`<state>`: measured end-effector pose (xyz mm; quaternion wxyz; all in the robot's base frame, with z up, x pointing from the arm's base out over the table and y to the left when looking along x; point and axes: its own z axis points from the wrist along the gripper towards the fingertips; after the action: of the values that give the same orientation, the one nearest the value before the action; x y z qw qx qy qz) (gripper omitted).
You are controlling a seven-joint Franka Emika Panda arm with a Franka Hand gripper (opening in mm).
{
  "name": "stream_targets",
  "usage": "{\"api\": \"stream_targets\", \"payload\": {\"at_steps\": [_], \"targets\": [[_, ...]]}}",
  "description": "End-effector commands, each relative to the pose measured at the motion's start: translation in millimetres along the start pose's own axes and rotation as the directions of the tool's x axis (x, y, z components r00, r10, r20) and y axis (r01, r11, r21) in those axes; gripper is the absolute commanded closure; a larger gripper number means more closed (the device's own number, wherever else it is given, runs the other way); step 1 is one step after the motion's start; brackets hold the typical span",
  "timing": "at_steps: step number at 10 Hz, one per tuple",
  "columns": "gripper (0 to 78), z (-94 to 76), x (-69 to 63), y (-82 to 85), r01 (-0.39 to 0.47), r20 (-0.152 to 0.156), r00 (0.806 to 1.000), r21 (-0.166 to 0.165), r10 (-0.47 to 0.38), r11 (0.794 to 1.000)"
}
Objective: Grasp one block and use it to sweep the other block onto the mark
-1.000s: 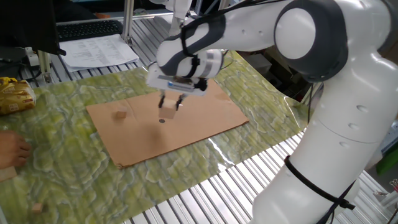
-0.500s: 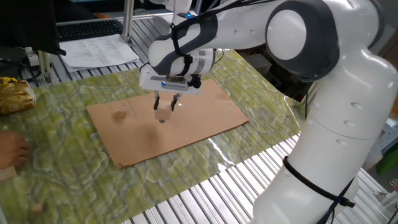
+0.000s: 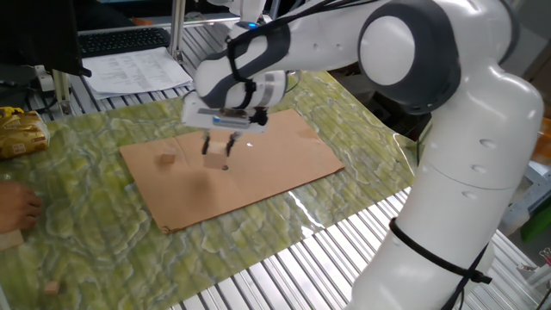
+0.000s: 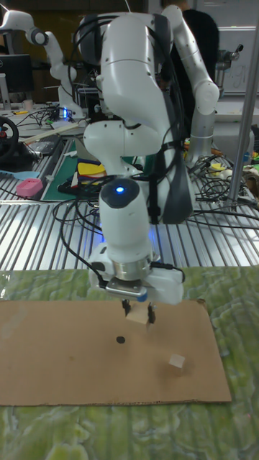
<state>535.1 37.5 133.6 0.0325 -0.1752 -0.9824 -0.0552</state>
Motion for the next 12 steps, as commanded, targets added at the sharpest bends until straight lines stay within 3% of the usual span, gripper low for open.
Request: {"api": "stream_targets", "payload": {"at_steps": [1, 5, 7, 8, 9, 10, 12], "targets": [[76.3, -7.1, -2.0, 61.8, -0.063, 0.006, 0.998, -0.081, 0.063, 0.995], [76.3, -7.0, -11.7, 73.4, -0.089, 0.013, 0.996, -0.121, 0.091, 0.989], [76.3, -5.3, -17.4, 82.1, -0.105, 0.014, 0.994, -0.12, 0.108, 0.987], [76.3, -5.5, -17.6, 82.1, -0.09, -0.022, 0.996, -0.09, 0.089, 0.992], [76.3, -5.5, -17.6, 82.1, -0.075, -0.049, 0.996, -0.032, 0.074, 0.997], [76.3, -5.5, -17.6, 82.1, -0.054, -0.052, 0.997, -0.014, 0.054, 0.998], [76.3, -5.5, -17.6, 82.1, -0.034, -0.052, 0.998, -0.015, 0.033, 0.999]]}}
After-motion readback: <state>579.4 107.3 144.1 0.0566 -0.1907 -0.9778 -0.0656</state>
